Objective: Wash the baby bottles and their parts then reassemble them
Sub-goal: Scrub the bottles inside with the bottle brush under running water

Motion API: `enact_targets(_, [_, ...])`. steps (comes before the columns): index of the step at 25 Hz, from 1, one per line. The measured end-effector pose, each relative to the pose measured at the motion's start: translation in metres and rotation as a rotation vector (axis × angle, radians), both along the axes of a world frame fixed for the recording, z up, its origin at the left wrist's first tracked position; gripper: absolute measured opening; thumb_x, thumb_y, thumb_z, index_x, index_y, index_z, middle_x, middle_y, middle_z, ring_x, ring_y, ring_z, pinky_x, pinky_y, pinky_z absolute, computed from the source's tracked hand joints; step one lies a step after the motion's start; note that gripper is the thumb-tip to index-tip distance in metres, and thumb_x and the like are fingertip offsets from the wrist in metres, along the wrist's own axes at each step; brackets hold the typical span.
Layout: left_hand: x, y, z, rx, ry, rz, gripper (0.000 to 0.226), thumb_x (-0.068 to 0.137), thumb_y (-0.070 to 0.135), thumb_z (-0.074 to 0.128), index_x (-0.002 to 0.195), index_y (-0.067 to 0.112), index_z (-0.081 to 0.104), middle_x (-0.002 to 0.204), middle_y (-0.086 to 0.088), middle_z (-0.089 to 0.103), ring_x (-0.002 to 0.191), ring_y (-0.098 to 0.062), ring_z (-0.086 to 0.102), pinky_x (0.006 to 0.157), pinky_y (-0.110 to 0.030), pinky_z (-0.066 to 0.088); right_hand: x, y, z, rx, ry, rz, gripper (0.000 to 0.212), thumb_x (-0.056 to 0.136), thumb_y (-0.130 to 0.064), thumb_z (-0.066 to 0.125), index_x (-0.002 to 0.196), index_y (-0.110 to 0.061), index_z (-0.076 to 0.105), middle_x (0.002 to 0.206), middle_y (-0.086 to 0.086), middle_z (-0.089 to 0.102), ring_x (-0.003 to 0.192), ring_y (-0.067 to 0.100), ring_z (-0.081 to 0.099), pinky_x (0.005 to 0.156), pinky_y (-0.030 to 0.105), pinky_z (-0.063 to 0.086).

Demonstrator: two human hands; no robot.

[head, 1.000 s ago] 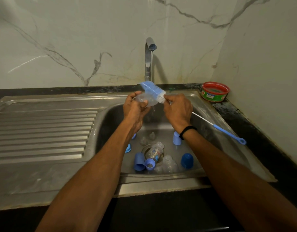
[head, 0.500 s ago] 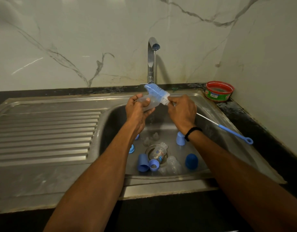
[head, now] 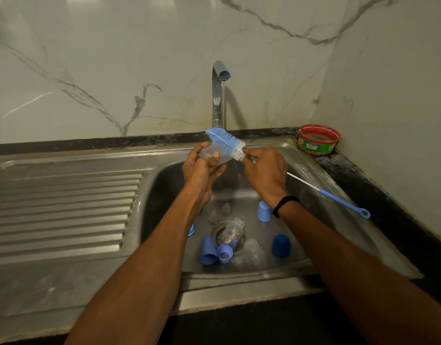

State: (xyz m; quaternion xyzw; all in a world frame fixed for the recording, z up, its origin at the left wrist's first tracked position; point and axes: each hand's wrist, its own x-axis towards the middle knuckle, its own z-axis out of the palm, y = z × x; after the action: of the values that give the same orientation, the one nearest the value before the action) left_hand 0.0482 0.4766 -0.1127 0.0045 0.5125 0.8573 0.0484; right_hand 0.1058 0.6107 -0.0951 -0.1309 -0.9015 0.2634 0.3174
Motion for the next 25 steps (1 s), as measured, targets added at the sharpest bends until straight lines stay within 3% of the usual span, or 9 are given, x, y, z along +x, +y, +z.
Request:
enact_targets(4, [-0.005, -0.001, -0.002, 0.005, 0.004, -0.005, 0.037, 0.094, 0.000, 0.062, 0.125, 0.018, 0.061, 0.122, -0.006, 0.065, 0.109, -0.031, 0.068, 0.090, -0.047, 0.060, -0.002, -0.001, -0.001, 0.006, -0.011, -0.010, 0.035, 0.091, -0.026, 0.067, 0.126, -0.021, 0.067, 0.117, 0.005, 0.064, 0.103, 0.020, 0.061, 0.080, 0.021, 0.040])
enact_targets(9, [-0.010, 0.002, 0.002, 0.004, 0.002, 0.011, 0.032, 0.093, 0.004, 0.065, 0.124, 0.009, 0.061, 0.123, -0.009, 0.063, 0.111, -0.031, 0.066, 0.088, -0.044, 0.061, -0.005, 0.001, 0.000, -0.021, 0.018, -0.021, 0.034, 0.091, -0.025, 0.068, 0.125, -0.021, 0.068, 0.116, 0.007, 0.066, 0.101, 0.021, 0.063, 0.085, 0.027, 0.047])
enact_targets(14, [-0.007, 0.002, 0.002, -0.022, 0.050, 0.049, 0.052, 0.086, -0.006, 0.069, 0.133, 0.011, 0.053, 0.126, -0.010, 0.061, 0.110, -0.028, 0.066, 0.090, -0.044, 0.060, -0.002, -0.005, 0.002, -0.048, 0.017, 0.025, 0.033, 0.091, -0.024, 0.068, 0.124, -0.020, 0.068, 0.117, 0.006, 0.066, 0.103, 0.020, 0.063, 0.087, 0.026, 0.049])
enact_targets(20, [-0.009, 0.000, 0.000, -0.102, 0.087, 0.046, 0.047, 0.084, -0.008, 0.070, 0.127, 0.009, 0.063, 0.119, -0.004, 0.069, 0.111, -0.024, 0.068, 0.095, -0.045, 0.058, 0.000, -0.002, 0.007, -0.036, -0.010, 0.018, 0.030, 0.091, -0.024, 0.066, 0.121, -0.022, 0.070, 0.115, 0.004, 0.070, 0.099, 0.020, 0.065, 0.078, 0.021, 0.046])
enact_targets(25, [-0.009, -0.001, 0.004, 0.004, 0.032, 0.030, 0.044, 0.086, -0.011, 0.066, 0.125, 0.009, 0.061, 0.127, -0.010, 0.063, 0.110, -0.029, 0.067, 0.088, -0.049, 0.060, 0.003, -0.005, 0.008, -0.039, -0.023, 0.028, 0.030, 0.091, -0.023, 0.066, 0.121, -0.020, 0.070, 0.115, 0.003, 0.071, 0.098, 0.019, 0.067, 0.075, 0.021, 0.047])
